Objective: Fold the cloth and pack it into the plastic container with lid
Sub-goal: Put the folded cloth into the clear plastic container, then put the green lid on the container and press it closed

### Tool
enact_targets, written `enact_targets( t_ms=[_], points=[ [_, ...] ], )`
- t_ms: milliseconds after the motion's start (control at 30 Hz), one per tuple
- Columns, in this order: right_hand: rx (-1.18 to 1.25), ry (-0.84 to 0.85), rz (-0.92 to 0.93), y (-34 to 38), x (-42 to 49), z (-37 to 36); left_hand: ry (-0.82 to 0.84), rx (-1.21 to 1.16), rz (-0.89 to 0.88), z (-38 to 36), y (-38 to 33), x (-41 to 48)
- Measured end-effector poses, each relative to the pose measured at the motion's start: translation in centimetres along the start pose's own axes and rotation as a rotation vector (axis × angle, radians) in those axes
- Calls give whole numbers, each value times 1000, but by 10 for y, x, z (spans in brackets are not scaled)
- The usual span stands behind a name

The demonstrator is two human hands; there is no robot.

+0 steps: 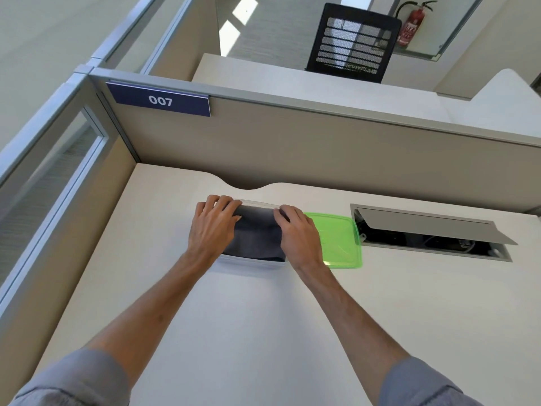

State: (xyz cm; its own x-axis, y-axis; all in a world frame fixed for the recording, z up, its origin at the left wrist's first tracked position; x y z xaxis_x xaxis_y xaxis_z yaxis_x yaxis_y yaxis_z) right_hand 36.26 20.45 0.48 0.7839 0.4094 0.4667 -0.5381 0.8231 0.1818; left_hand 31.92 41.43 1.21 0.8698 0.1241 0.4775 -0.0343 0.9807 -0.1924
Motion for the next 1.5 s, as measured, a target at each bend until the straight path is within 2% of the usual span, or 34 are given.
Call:
enact_targets(
  t_ms=[67,200,267,433,667,800,933,1067,1167,1233,1367,1500],
  points=[
    [32,-32,-33,-6,-8,6,10,-25,8,0,0,-3],
    [83,-70,-301,-37,-46,21,15,-64,28,2,0,-11],
    [57,-40,-339,-52,-74,26,5,-71,17,3,0,-16],
    [-54,55,-215,-69,-129,30,-1,-118,46,2,0,-27],
    [-148,84,-146,-78,-135,26,-46,-254,151,21,-7,-44],
    [-196,91,-107,-82,-134,22,-33,-342,8,30,-32,-70],
    [-183,67,-68,-77,-137,36,62,-418,-193,33,-66,-97],
    [-100,-36,-68,-55,-146,79,196,-504,-221,33,-96,-109],
    [-81,-116,-110,-40,-148,118,305,-595,-152,34,-110,-111],
    [-77,-144,-116,-31,-145,138,362,-686,-34,37,-112,-110],
    [-7,-186,-61,-10,-132,161,357,-838,115,43,-102,-110],
    [136,-195,-66,11,-108,165,478,-1210,466,54,-83,-111]
  ],
)
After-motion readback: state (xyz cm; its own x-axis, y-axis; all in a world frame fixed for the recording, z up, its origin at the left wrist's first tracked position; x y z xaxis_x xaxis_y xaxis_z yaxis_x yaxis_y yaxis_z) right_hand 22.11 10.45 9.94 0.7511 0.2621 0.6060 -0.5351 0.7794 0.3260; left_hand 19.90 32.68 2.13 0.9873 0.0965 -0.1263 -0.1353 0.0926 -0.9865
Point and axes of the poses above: each hand's wrist, its own x-axis towards the middle knuckle, its own z-axis out of the back of the hand, y = z × x, the point moved 4 cm from there along x, towards the middle knuckle, and after that the axes turned 12 degrees about -y, right-handed, at the moved point
